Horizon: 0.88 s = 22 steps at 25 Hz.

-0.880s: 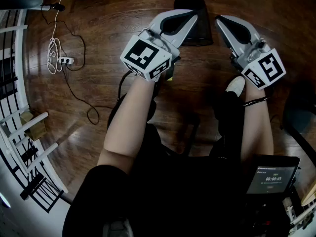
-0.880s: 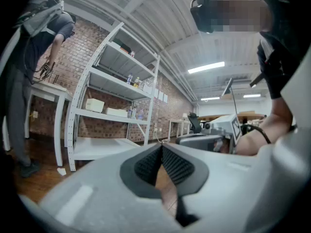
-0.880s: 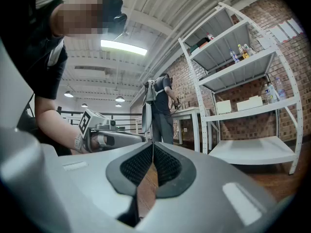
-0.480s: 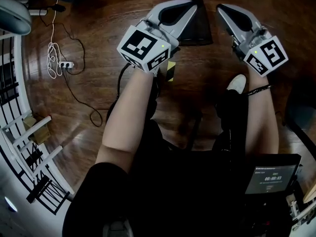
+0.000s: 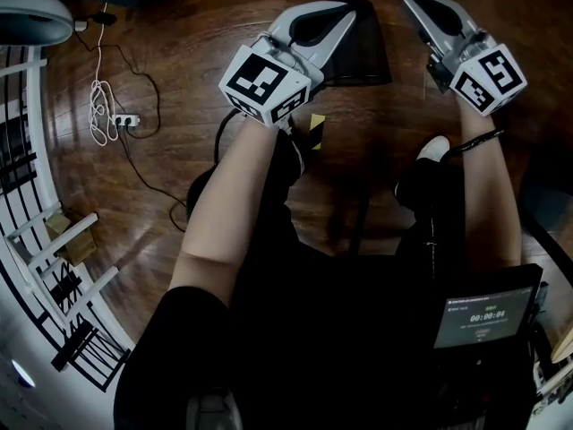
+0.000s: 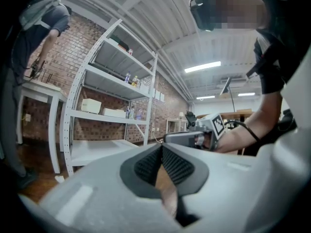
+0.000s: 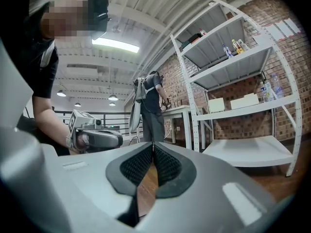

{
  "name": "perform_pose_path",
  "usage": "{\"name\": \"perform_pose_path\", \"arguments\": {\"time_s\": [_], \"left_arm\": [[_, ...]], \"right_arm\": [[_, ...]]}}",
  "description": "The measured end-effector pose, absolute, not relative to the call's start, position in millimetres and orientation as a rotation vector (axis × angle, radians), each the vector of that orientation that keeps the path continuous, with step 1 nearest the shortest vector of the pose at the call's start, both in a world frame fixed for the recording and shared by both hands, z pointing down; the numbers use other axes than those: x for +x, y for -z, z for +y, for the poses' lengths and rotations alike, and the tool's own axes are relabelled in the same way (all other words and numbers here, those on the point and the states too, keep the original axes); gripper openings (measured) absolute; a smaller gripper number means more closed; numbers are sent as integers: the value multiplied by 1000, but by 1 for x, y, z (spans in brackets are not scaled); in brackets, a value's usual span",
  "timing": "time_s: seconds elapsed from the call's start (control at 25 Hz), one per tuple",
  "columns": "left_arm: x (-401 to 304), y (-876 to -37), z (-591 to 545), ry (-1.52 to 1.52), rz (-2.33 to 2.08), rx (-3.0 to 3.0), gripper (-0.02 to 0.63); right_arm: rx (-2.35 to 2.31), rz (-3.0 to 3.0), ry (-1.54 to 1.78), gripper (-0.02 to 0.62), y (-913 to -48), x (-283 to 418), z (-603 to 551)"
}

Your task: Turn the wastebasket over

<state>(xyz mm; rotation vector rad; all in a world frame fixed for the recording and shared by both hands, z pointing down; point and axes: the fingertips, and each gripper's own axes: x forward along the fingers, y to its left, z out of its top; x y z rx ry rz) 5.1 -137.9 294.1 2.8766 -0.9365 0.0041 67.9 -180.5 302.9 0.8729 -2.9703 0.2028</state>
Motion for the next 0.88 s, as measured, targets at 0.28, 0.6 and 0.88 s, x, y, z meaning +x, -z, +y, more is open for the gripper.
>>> {"name": "perform_pose_path", "arguments": {"time_s": [0.28,0.6,0.88], "left_arm": [[-14,-308,-120,2,-979,2840,0],[0,-314,-83,24,-1071,2809,0],[16,-342,-89,22,-1022,2785,0]], "right_arm": [[960,-2955,-350,12,-328,70,-161],[1357,-2852,-1038,57,-425,70,-124],[1666,-2577,-1579,79,-532,84,-97]]}}
